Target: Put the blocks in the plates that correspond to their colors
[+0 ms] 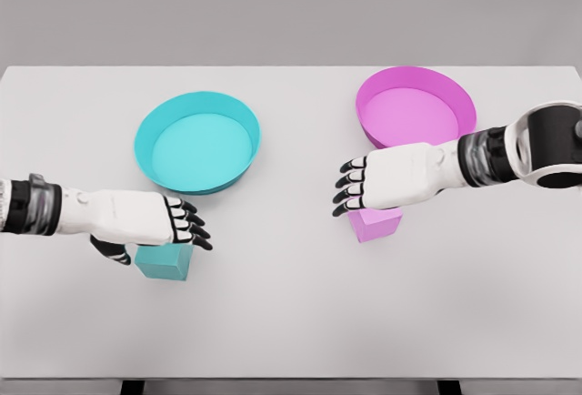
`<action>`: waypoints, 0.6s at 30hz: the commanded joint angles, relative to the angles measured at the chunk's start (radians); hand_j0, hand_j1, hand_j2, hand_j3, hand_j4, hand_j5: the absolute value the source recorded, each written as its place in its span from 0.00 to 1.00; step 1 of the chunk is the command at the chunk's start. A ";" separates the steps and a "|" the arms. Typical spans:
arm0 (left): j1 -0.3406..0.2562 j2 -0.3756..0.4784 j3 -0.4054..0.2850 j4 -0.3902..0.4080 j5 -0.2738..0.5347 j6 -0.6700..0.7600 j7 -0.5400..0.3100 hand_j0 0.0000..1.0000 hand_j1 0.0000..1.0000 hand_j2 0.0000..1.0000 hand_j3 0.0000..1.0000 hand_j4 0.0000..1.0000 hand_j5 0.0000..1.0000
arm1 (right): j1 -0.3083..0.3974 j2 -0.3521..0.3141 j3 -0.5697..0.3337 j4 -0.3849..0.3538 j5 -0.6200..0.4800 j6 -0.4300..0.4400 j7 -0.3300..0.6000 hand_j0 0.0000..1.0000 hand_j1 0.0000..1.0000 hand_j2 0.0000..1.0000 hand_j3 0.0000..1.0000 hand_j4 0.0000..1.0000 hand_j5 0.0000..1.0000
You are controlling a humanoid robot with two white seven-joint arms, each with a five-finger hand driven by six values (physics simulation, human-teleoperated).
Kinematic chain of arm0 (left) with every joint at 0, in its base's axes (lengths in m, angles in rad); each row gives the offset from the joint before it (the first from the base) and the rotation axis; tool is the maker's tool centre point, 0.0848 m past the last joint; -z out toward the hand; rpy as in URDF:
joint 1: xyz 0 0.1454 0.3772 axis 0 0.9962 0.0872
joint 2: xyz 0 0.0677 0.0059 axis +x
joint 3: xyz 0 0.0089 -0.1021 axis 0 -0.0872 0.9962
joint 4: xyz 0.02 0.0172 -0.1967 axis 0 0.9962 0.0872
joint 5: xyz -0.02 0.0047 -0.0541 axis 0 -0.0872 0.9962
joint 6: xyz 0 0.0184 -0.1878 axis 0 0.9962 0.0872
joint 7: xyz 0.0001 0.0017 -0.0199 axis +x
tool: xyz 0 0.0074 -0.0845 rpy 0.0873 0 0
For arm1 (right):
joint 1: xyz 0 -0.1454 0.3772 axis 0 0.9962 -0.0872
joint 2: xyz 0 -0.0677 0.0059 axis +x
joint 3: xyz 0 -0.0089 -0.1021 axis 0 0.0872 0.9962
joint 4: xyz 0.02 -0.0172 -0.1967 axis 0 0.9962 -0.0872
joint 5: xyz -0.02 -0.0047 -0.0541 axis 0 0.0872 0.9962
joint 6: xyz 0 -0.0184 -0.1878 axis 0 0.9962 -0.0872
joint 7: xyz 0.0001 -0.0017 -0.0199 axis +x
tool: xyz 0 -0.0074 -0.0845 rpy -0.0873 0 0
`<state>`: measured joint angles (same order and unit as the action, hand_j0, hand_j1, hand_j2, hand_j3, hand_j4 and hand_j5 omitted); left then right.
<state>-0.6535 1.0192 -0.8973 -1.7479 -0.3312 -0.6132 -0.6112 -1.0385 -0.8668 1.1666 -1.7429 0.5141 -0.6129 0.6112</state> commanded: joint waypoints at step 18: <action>0.006 -0.011 -0.020 0.002 -0.048 0.002 0.000 0.77 0.77 0.77 0.77 0.77 0.77 | -0.002 0.034 0.033 0.054 0.017 0.002 0.000 1.00 1.00 1.00 1.00 1.00 1.00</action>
<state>-0.6474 1.0075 -0.9144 -1.7466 -0.3487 -0.6023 -0.6048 -1.0400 -0.8341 1.1997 -1.6895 0.5330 -0.6128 0.6112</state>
